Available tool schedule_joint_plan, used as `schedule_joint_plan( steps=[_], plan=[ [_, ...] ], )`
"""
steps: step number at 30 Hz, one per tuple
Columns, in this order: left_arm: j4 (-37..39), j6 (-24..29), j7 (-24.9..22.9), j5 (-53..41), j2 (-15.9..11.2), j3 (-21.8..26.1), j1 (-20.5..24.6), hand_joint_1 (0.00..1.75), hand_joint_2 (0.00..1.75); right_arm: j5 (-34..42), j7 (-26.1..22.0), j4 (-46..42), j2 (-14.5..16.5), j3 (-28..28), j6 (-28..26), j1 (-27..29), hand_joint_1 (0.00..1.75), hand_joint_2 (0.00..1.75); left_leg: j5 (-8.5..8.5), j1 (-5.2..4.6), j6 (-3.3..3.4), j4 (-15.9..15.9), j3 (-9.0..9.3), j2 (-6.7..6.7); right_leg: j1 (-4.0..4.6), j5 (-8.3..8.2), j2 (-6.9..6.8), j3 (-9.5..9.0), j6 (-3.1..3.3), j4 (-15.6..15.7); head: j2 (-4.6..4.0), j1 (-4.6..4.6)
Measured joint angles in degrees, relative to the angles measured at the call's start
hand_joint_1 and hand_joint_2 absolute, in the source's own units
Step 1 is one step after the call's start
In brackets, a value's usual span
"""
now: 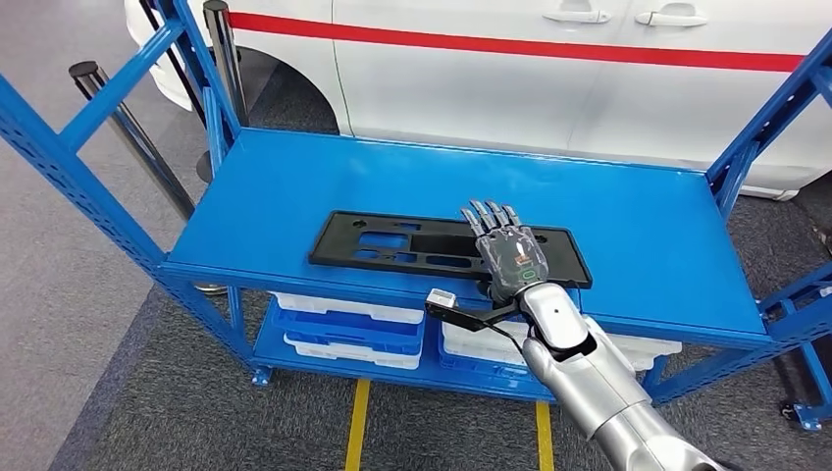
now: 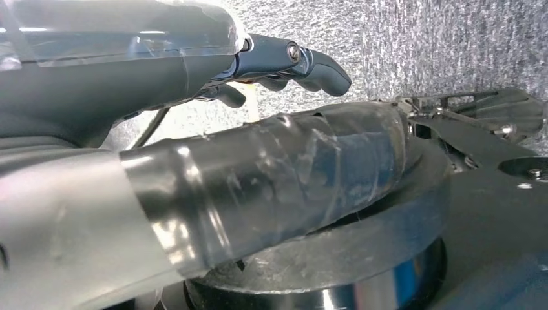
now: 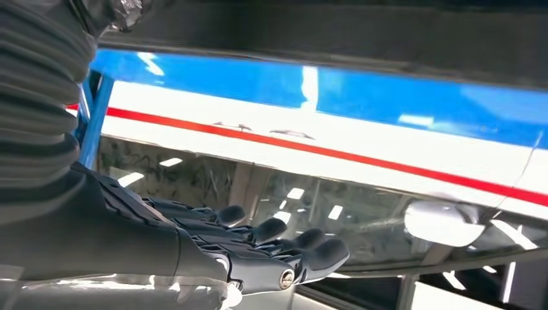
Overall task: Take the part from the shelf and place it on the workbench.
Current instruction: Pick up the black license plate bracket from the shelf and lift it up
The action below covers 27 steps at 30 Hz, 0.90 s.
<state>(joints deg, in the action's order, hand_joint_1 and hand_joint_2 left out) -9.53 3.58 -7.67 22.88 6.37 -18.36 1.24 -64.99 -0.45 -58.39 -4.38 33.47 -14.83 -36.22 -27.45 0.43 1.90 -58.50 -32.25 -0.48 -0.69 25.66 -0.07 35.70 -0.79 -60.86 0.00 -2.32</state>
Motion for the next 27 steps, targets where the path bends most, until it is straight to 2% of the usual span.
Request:
schedule_joint_plan(
  steps=[2,4,5,6,8,9,10,11,13,14,15,16,18,20,22,24,25,26,27],
  plan=[
    [0.0,0.02,-0.02,0.17,0.07,0.01,0.0,0.0,0.0,0.0,0.04,0.02,0.08,0.02,0.09,-0.29,0.0,1.75,-0.05,-0.08,-0.57,0.04,-0.15,0.02,0.35,0.11,0.06,-0.42,0.33,1.25,0.0,0.02],
    [0.0,0.07,-0.03,0.28,0.07,0.07,0.03,0.0,0.0,0.02,0.16,0.03,0.16,0.04,0.11,-0.46,0.0,1.75,-0.5,-0.03,-1.19,-0.13,-0.19,0.05,0.06,0.02,0.08,-0.61,0.83,1.59,0.0,0.02],
    [0.0,0.09,-0.03,0.3,0.07,0.1,0.05,0.0,0.0,0.04,0.22,0.03,0.2,0.06,0.12,-0.61,0.0,1.75,-1.3,-0.01,-1.5,-1.24,-0.64,0.07,-0.12,-0.04,0.06,-0.79,1.19,1.86,0.0,0.05],
    [0.0,0.13,-0.03,0.31,0.06,0.15,0.07,0.0,0.0,0.07,0.26,0.04,0.26,0.1,0.13,-0.76,0.0,1.75,-2.64,0.04,-1.79,-3.53,-1.71,0.09,-0.3,-0.07,0.03,-0.96,1.51,2.07,0.0,0.07],
    [0.0,0.2,-0.03,0.36,0.05,0.24,0.04,0.0,0.0,0.15,0.27,0.1,0.34,0.2,0.17,-0.93,0.0,1.75,-5.91,0.18,-2.25,-10.76,-5.35,0.13,-0.22,0.04,-0.04,-1.05,1.94,2.11,0.0,0.1],
    [0.0,0.25,-0.03,0.38,0.05,0.28,0.04,0.0,0.0,0.26,0.28,0.17,0.37,0.25,0.27,-0.92,0.0,1.75,-6.92,0.22,-2.41,-14.04,-7.15,0.13,-0.17,0.1,-0.06,-1.07,2.01,2.1,0.0,0.09],
    [0.0,0.31,-0.03,0.44,0.04,0.32,0.04,0.0,0.0,0.4,0.28,0.26,0.37,0.28,0.43,-0.91,0.0,1.75,-6.85,0.23,-2.5,-15.67,-8.21,0.13,-0.14,0.18,-0.07,-1.13,2.04,2.08,0.0,0.1],
    [0.0,0.38,-0.02,0.51,0.03,0.36,0.04,0.0,0.0,0.62,0.28,0.33,0.38,0.32,0.66,-0.9,0.0,1.75,-5.63,0.23,-2.51,-15.11,-8.2,0.14,-0.12,0.26,-0.05,-1.26,2.03,2.07,0.0,0.1],
    [0.0,0.57,0.0,0.73,0.01,0.44,0.04,0.0,0.0,1.21,0.27,0.43,0.39,0.39,1.05,-0.95,0.0,1.75,-1.1,0.23,-2.23,-8.05,-5.29,0.15,-0.12,0.56,0.06,-1.7,1.83,2.01,0.0,0.09],
    [0.01,0.68,0.01,0.83,-0.01,0.49,0.01,0.0,0.0,1.46,0.26,0.46,0.4,0.4,1.16,-1.01,0.0,1.75,0.55,0.13,-2.0,-4.26,-3.55,0.15,-0.01,0.72,0.13,-1.83,1.64,1.93,0.0,0.09],
    [0.01,0.77,0.02,0.91,-0.02,0.55,-0.02,0.0,0.0,1.64,0.26,0.51,0.41,0.42,1.22,-1.09,0.0,1.75,1.47,0.03,-1.72,-1.56,-2.32,0.13,0.09,0.81,0.18,-1.84,1.4,1.86,0.0,0.08],
    [0.02,0.83,0.02,0.93,-0.03,0.61,-0.04,0.0,0.0,1.72,0.26,0.55,0.42,0.43,1.28,-1.15,0.0,1.75,1.58,-0.09,-1.48,-0.32,-1.81,0.08,0.18,0.83,0.22,-1.77,1.14,1.82,0.0,0.07],
    [0.02,0.87,0.03,0.96,-0.03,0.68,-0.03,0.0,0.0,1.83,0.25,0.63,0.43,0.54,1.35,-1.26,0.0,1.75,1.5,-0.12,-0.94,0.06,-1.67,0.0,0.28,0.76,0.23,-1.72,0.55,1.93,0.0,0.05],
    [0.02,0.89,0.05,0.98,0.01,0.71,-0.02,0.0,0.0,2.16,0.21,0.68,0.43,0.67,1.55,-1.43,0.0,1.75,1.76,0.12,-0.25,0.62,-1.4,0.05,0.19,1.63,0.21,-1.39,-0.02,0.99,0.0,0.02],
    [0.02,0.92,0.1,1.05,0.04,0.72,-0.02,0.0,0.0,2.97,-0.01,0.83,0.43,0.7,2.35,-1.65,0.0,1.75,1.95,0.28,0.31,0.99,-1.19,0.2,0.02,4.51,0.2,0.9,-0.47,-3.98,0.0,-0.01],
    [0.02,0.94,0.27,1.22,0.04,0.74,-0.01,0.0,0.0,4.39,-0.48,1.31,0.43,0.73,4.06,-1.76,0.0,1.75,1.89,0.25,0.55,0.95,-1.2,0.27,-0.08,7.63,0.18,4.69,-0.84,-11.64,0.0,-0.01],
    [0.02,0.94,0.39,1.33,0.04,0.78,-0.01,0.0,0.0,5.27,-0.78,1.69,0.43,0.75,5.05,-1.79,0.0,1.75,1.84,0.24,0.58,0.88,-1.18,0.25,-0.13,8.02,0.17,5.93,-0.95,-13.97,0.0,-0.02],
    [0.02,0.95,0.57,1.44,0.04,0.82,-0.01,0.0,0.0,6.22,-1.11,2.11,0.43,0.77,6.0,-1.91,0.0,1.75,1.77,0.24,0.58,0.79,-1.15,0.21,-0.19,7.29,0.15,6.18,-1.0,-14.18,0.0,-0.02],
    [0.02,0.96,0.78,1.51,0.05,0.87,0.0,0.0,0.0,7.18,-1.44,2.52,0.43,0.78,6.78,-2.14,0.0,1.75,1.66,0.25,0.52,0.65,-1.11,0.16,-0.25,5.53,0.13,5.23,-0.98,-11.97,0.0,-0.02]
  ],
)
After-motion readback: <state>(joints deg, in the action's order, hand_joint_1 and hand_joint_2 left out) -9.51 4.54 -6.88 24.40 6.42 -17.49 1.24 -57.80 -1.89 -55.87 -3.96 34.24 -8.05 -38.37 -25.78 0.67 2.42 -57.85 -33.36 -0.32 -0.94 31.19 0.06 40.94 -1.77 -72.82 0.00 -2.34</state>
